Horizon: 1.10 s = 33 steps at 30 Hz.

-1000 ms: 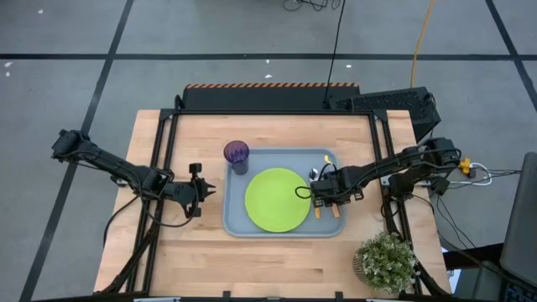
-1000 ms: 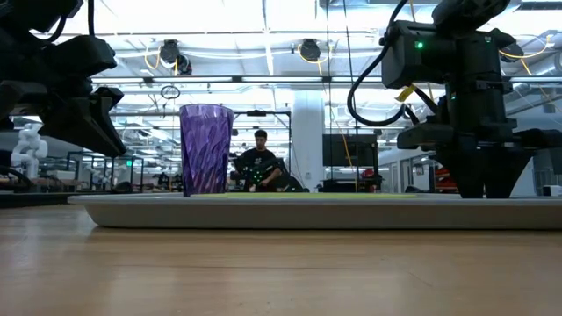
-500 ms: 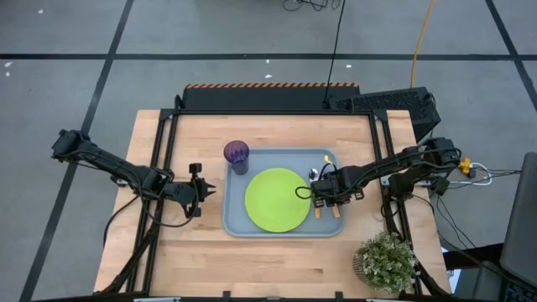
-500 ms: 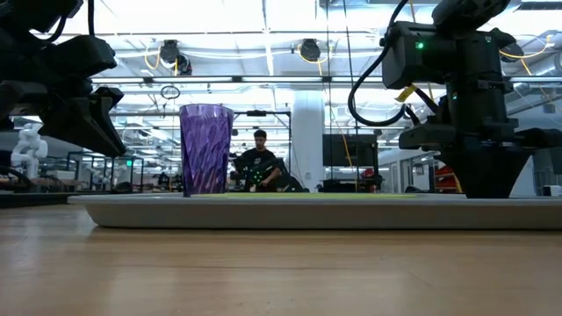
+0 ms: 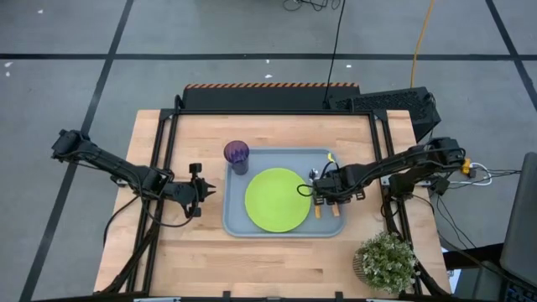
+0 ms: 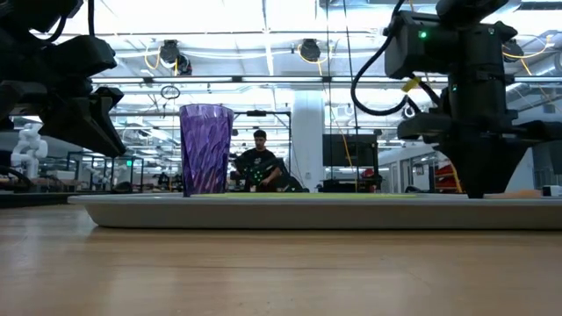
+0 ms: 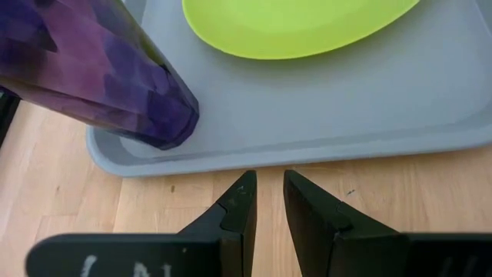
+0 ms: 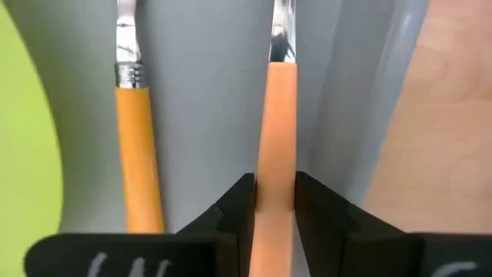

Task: Pick and place plate/cup/fork/spoon on tray
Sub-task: Adjust the light orange fork on the gray serving tray

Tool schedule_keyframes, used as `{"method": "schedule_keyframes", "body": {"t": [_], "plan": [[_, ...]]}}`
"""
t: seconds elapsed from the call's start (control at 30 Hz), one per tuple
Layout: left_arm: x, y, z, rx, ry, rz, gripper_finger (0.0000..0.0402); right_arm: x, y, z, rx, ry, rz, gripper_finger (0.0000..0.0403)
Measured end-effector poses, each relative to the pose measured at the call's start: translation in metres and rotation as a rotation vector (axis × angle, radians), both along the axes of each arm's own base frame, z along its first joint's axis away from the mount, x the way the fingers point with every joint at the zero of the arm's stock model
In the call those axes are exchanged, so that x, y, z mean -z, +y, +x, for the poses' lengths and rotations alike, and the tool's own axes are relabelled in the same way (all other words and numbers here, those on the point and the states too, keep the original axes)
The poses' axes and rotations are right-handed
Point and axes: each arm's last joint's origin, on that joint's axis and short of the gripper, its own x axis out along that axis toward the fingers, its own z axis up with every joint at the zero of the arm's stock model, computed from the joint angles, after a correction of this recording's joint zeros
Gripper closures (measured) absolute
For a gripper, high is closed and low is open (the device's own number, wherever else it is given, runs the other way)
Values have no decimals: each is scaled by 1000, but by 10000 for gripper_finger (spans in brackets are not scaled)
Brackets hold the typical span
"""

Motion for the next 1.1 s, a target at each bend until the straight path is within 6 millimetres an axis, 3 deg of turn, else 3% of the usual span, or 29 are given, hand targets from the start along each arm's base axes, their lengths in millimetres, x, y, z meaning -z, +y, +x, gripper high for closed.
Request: {"method": "schedule_keyframes", "body": {"t": [0.47,1.1], "plan": [[0,0,0,0,7,2,330,-12,1,6,64,-43,5,330],[2,0,-2,-8,29,-9,330,-13,3,8,115,-58,16,330]]}}
